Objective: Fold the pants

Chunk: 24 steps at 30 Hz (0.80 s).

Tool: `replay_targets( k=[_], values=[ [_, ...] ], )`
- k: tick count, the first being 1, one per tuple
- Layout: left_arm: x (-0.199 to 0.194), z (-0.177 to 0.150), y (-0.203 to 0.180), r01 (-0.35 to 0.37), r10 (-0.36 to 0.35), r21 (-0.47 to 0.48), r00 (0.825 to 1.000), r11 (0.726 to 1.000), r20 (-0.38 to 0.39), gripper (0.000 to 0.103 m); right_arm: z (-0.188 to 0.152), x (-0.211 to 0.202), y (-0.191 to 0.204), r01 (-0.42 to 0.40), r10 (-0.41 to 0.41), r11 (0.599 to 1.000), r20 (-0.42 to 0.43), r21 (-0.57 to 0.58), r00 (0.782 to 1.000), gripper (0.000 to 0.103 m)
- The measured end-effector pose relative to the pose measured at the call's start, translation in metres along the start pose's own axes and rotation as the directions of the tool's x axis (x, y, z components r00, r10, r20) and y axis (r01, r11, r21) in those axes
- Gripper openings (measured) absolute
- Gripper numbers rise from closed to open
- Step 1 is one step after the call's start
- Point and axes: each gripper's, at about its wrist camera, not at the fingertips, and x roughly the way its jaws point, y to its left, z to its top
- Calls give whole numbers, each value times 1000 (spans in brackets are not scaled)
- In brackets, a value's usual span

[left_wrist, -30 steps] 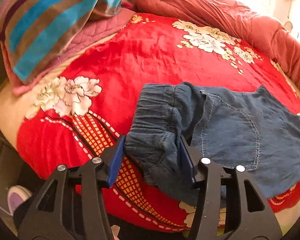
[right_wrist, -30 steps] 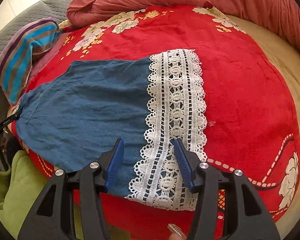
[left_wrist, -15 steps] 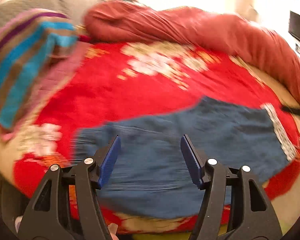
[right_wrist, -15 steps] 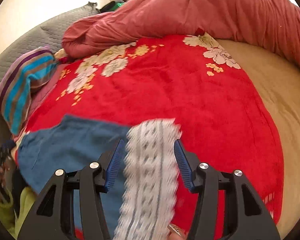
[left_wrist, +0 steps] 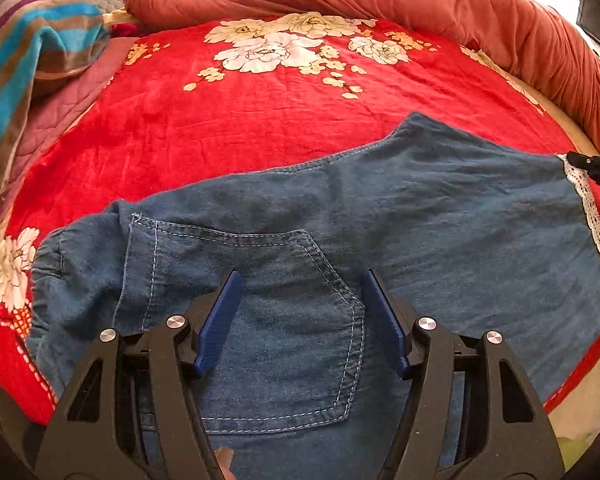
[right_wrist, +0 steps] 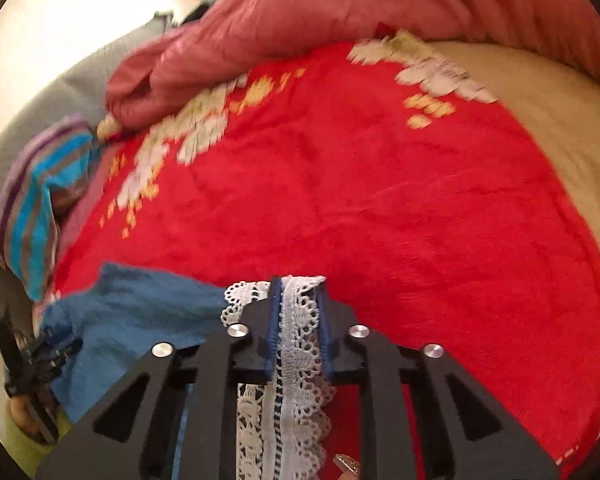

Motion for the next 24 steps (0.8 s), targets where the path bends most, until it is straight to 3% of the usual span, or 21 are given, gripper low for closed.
replay_targets(
  k=[6,11,13,18,22,24],
  values=[
    [2,-1,2,6,-6,-5,1000,1000,7,57,-5,16,5,59,-60,997,-19,-51,998,17],
    [-6,1,0,17,-17,-9,1000,1000,17,56,-5,-3,-4,47,-47,999,25,-23,999,30],
    [-18,7,-3,71,-71,-17,997,997,44,56,-6,-1,-8,39,-38,999,13,-19,999,33],
    [-32,34,-33,112,-116,58,991,992,74,56,-7,12,-7,-21,21,1000,-29,-21,999,48],
    [-9,53,-62,126,-131,123,991,984,29,56,-10,22,0,-43,40,998,-61,-46,997,48],
    [12,60,-72,145,-144,121,989,982,-17,56,-13,25,6,-42,36,996,-70,-77,997,39]
  ],
)
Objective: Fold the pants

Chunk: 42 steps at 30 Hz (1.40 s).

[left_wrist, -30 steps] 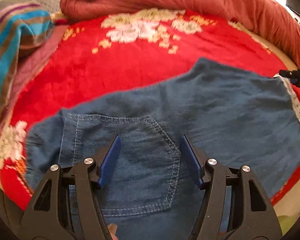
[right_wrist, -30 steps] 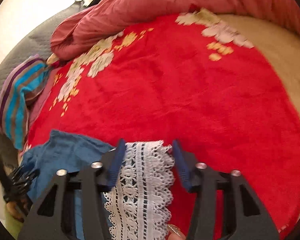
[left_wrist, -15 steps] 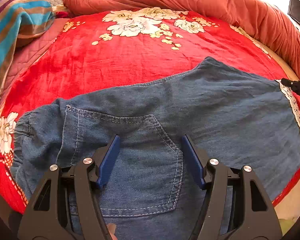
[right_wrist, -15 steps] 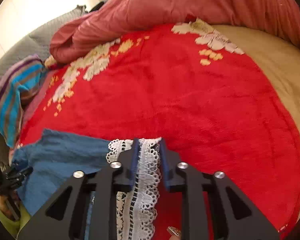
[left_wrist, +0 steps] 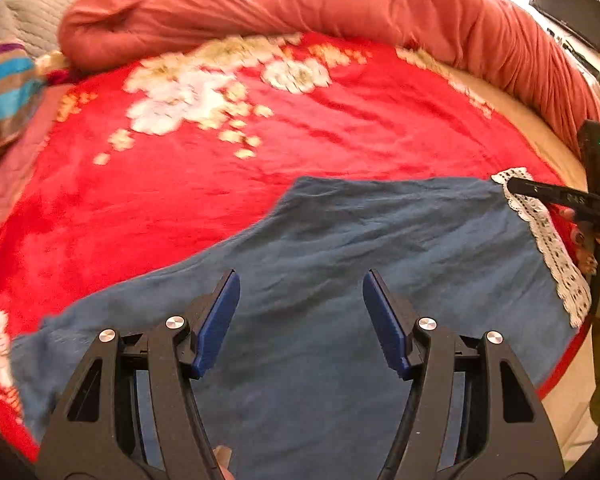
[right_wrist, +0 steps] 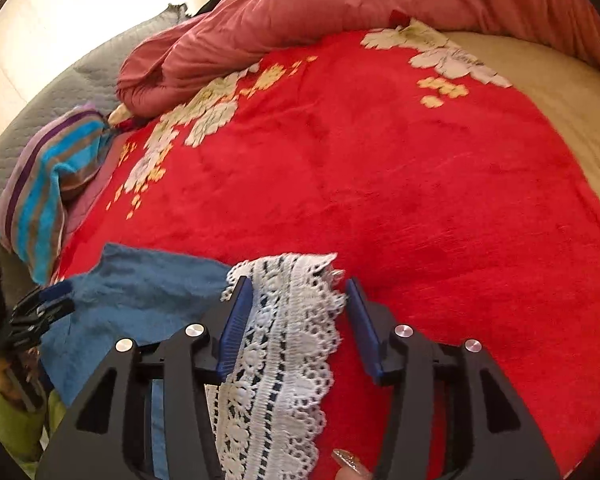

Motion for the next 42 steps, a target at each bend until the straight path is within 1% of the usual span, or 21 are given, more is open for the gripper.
replay_targets(
  k=[1,2,4,6,8,9,12,14,15,16,17,19,22,24,25,27,31,33,36,39,42],
  values=[
    [9,2,0,4,-4,-7,1000,1000,-20,56,-1,0,4,-17,17,1000,-4,-17,1000,27],
    [18,3,-1,-6,5,-14,999,1000,-34,56,-1,-1,5,-34,34,999,-3,-15,999,21],
    [28,5,2,-32,31,-18,999,999,-41,56,1,-7,8,-32,33,999,24,-23,999,18],
    [31,8,5,-59,59,-16,998,998,-19,56,3,-18,10,-33,36,999,67,-36,997,18],
    [32,8,7,-61,61,-24,998,998,-16,56,4,-23,14,-26,30,998,92,-52,995,18],
    [34,8,9,-55,55,-33,998,998,-16,56,5,-21,16,-4,10,998,88,-62,996,18],
    [37,5,11,-58,58,-31,998,998,-2,57,1,0,19,88,-86,992,30,-94,996,19],
    [37,4,10,-61,61,-28,998,998,9,57,-1,6,18,108,-106,990,20,-94,994,21],
    [37,4,11,-58,59,-28,998,998,15,58,0,4,18,123,-122,988,25,-93,992,23],
    [36,4,12,-53,53,-32,998,998,19,58,0,3,17,147,-145,984,29,-100,989,29],
    [35,3,13,-44,45,-37,999,998,23,58,0,1,17,161,-158,981,31,-107,987,31],
    [29,3,18,-24,26,-61,999,998,39,58,-1,-6,16,201,-197,974,42,-106,979,43],
    [6,2,28,-6,15,-100,996,995,92,58,0,-26,14,265,-257,960,86,-95,963,48],
    [-13,1,36,-41,56,-116,990,992,129,61,-1,-43,14,287,-277,954,118,-81,954,51],
    [-21,0,40,-47,65,-124,988,991,143,65,-2,-50,15,295,-283,953,131,-77,950,56],
    [-41,-4,48,-77,103,-146,979,986,176,70,-4,-62,19,302,-289,951,154,-70,945,64],
    [-68,-13,61,-128,164,-177,964,976,210,80,-15,-81,38,307,-286,947,187,-96,940,78],
    [-79,-22,66,-135,177,-198,961,971,212,84,-21,-89,49,308,-279,943,205,-124,938,80],
    [-87,-35,69,-141,182,-200,962,970,202,85,-28,-96,61,303,-268,942,219,-145,938,85],
    [-93,-49,63,-158,192,-181,962,971,193,85,-37,-101,76,291,-251,942,223,-168,942,85],
    [-94,-63,53,-141,170,-162,968,977,182,86,-47,-102,89,280,-237,938,212,-204,948,86]
  ],
)
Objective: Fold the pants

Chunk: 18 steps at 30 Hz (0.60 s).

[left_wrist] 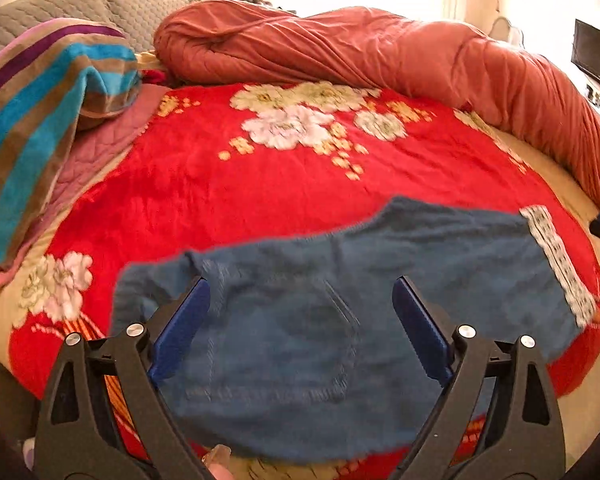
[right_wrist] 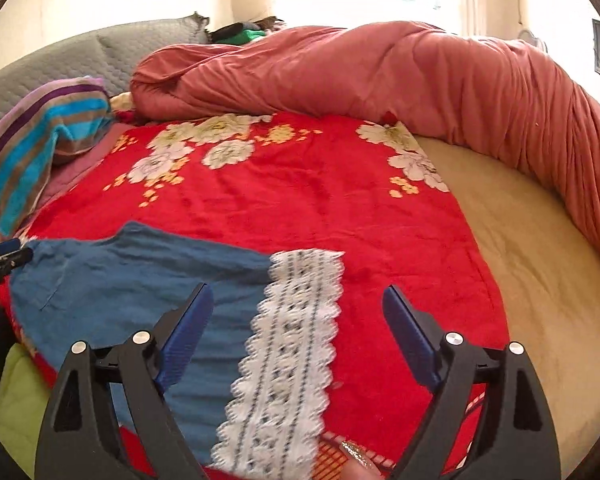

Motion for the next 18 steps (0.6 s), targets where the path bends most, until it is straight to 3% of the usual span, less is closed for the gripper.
replay_targets(
  k=[5,10,12,16,18],
  values=[
    [1,-18,-29,57,-54,74,997,996,-50,86,-17,-5,23,-35,34,999,-30,-34,999,86],
    [12,-26,-60,53,-38,167,995,985,-97,86,-38,5,55,-119,113,991,-88,-65,990,86],
    [23,-33,-63,28,-2,186,991,982,-136,86,-44,8,63,-107,99,991,-97,-84,990,86],
    [41,-44,-50,-1,32,151,979,989,-202,86,-64,31,52,-51,36,997,-234,-61,972,85],
    [42,-45,-37,21,0,98,977,995,-211,86,-76,30,43,-72,56,996,-231,-61,971,81]
  ],
)
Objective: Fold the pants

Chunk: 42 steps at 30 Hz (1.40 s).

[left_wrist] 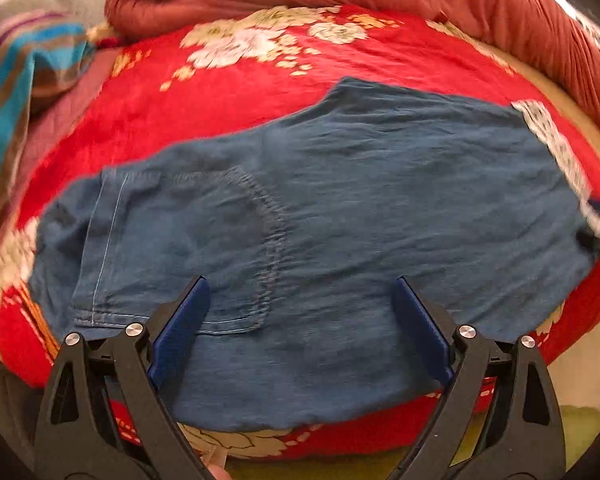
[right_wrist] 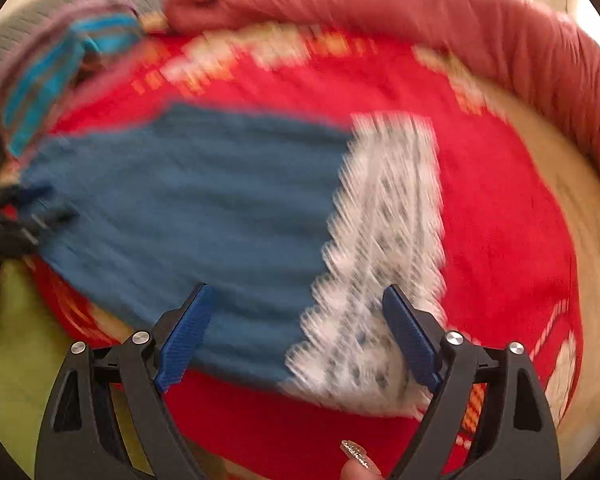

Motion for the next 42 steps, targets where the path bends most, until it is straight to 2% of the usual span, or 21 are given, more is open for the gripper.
replay_targets(
  k=[3,6,9,19,25,33,34,35,42],
  values=[
    [2,-2,7,19,-19,-28,1000,999,-7,86,-3,-5,4,8,-8,1000,8,-11,1000,81],
    [2,-1,2,-5,5,-8,1000,1000,-10,86,-2,-4,5,-3,3,1000,10,13,1000,82],
    [1,-3,2,1,-1,-13,1000,1000,-7,86,-1,-4,3,-13,13,1000,11,17,1000,83],
    [-9,-3,3,9,-8,-29,1000,1000,30,86,5,-19,-8,-100,97,991,45,87,994,83],
    [-22,0,1,-11,13,-29,997,1000,72,91,9,-31,-2,-106,99,992,85,72,991,89],
    [-38,2,-12,-32,31,11,992,999,121,93,17,-47,-1,-106,96,992,145,63,985,89],
    [-40,3,-13,-33,31,14,991,999,127,93,18,-50,-2,-100,89,993,154,64,984,97],
    [-42,3,-14,-33,31,16,991,999,132,93,19,-52,-3,-98,86,993,165,65,982,98],
    [-56,8,-21,-28,24,22,985,999,171,93,21,-70,-16,-88,67,993,220,85,973,98]
  ],
)
